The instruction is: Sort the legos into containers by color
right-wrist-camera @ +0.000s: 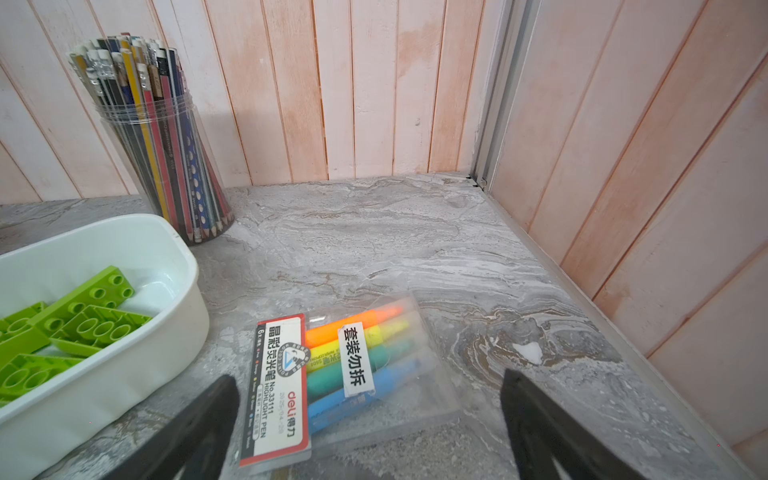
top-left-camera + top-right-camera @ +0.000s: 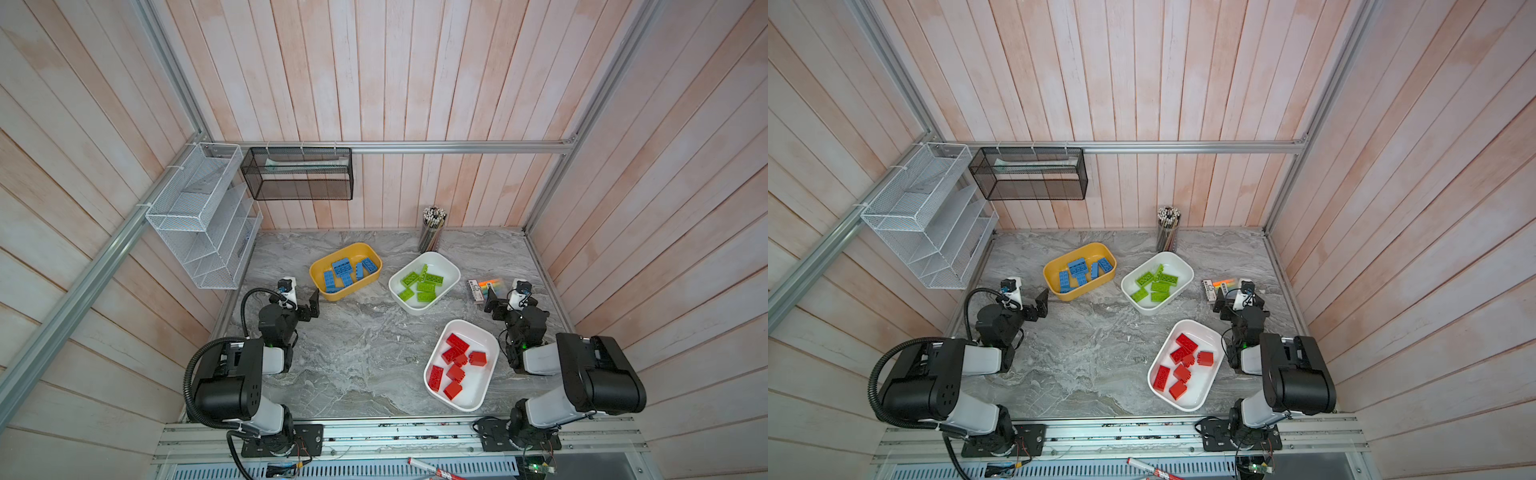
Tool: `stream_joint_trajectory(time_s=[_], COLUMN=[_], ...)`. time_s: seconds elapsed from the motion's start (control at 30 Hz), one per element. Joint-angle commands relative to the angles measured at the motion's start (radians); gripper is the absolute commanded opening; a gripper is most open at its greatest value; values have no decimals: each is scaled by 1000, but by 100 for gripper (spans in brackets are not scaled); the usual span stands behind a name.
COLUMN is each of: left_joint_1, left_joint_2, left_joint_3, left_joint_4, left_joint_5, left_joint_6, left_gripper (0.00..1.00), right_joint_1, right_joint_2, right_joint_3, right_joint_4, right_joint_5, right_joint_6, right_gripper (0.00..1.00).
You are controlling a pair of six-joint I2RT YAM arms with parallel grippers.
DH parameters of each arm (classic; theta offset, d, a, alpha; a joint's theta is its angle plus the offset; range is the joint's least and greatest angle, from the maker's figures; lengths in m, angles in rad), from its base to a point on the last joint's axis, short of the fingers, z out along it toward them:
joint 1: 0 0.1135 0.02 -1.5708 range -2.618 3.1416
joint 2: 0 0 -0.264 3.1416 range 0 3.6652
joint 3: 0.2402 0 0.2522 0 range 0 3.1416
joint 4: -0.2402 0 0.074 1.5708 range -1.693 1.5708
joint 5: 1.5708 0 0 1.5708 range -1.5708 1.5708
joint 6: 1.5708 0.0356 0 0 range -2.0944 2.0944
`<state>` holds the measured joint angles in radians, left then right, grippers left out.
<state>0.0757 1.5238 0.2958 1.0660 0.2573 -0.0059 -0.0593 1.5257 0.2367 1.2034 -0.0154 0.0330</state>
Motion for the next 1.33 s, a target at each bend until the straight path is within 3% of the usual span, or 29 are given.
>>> stream_joint_trajectory(time_s=[0.0, 0.77, 1.3], left_joint_1=[4, 3, 3], left_joint_2=[7, -124, -47], left_joint_3=[-8, 6, 12], left_joint_4=[37, -98, -47], left_joint_5=[19, 58, 59], left_joint_6=[18, 33, 34], left_gripper=[100, 100, 100], right_joint_1=[7, 7, 7], right_joint_2=[-7, -38, -6], right_joint_3=[12, 12, 13], right_joint_4=[-8, -32, -8], right_joint_5=[14, -1, 2], right_joint_6=[-2, -8, -5], right_gripper=[98, 98, 98])
